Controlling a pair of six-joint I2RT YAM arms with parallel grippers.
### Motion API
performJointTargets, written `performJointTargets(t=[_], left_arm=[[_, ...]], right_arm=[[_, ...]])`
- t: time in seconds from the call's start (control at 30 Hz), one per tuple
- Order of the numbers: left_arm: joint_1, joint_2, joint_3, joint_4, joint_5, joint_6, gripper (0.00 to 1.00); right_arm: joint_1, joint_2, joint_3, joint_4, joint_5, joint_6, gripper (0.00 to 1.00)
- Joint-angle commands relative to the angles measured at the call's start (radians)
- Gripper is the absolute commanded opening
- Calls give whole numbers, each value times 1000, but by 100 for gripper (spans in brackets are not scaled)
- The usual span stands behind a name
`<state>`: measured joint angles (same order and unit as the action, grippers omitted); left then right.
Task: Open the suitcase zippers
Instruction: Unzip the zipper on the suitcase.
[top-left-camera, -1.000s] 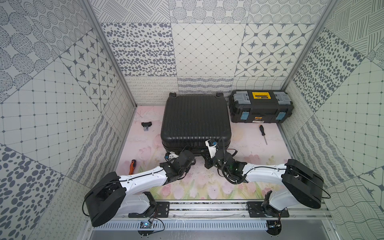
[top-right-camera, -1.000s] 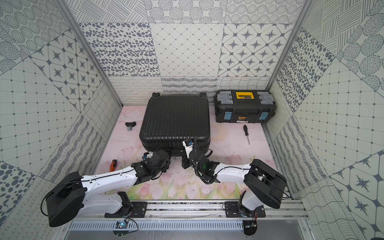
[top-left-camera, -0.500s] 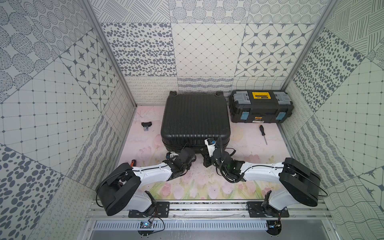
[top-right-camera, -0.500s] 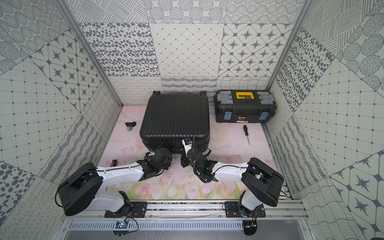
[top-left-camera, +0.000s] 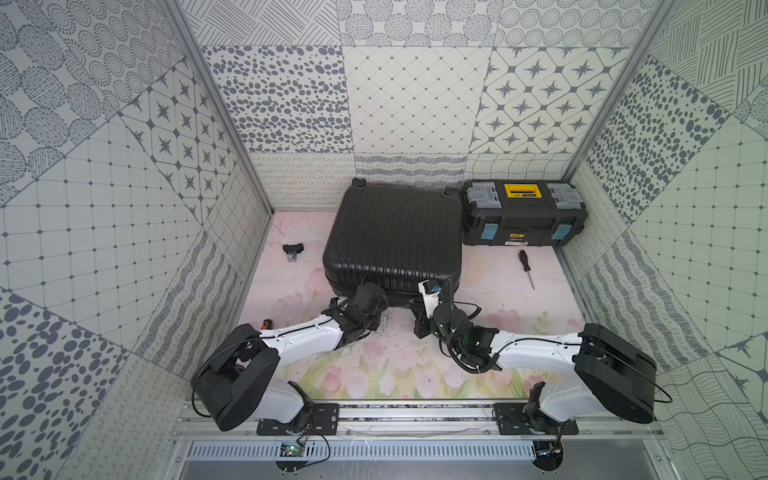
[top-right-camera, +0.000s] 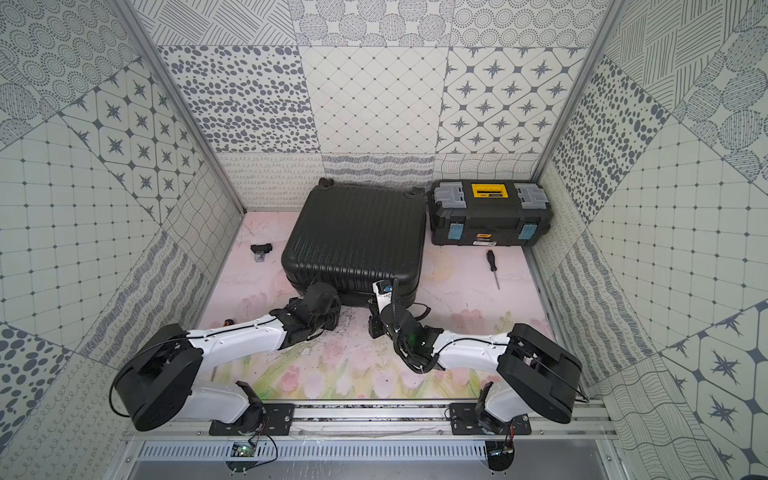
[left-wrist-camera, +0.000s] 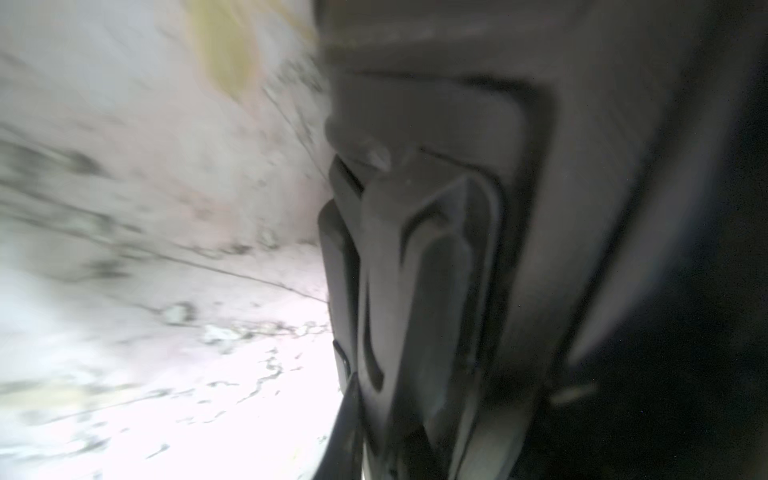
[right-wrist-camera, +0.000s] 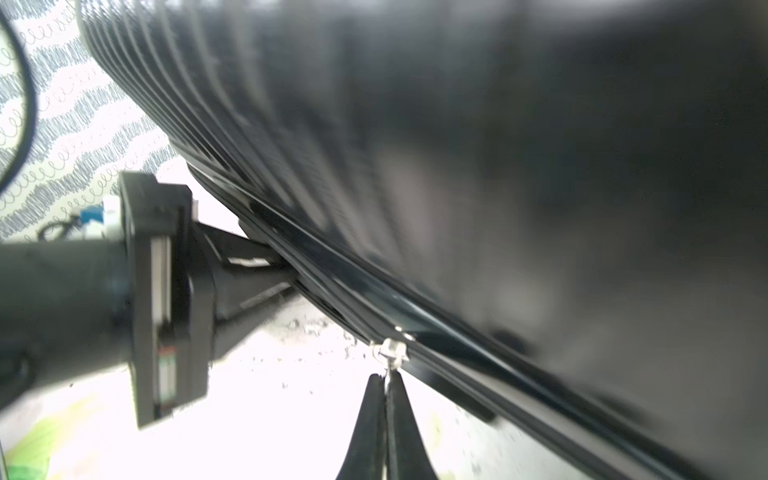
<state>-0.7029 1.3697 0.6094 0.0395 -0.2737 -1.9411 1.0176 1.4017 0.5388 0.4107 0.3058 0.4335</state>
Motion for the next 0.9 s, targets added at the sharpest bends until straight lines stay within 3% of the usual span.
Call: performJointTargets(t=[0.0,0.57,0.73,0.87], left_arm=[[44,-77,6,-314,-254,-39,0],[81,-458,-98,-624,-316,89,0],[83,-530,-117,-668,-262,170,0],[93,-545,-116,-686,-131,295,0]], right_arm=[[17,-61,-67,-72,29,-9,0],[-56,-396,-244,-219,49,-13,0],[-157,-431,-245,-232,-37,-34,0],[-301,-387,-204,-192,-182,-66,0]])
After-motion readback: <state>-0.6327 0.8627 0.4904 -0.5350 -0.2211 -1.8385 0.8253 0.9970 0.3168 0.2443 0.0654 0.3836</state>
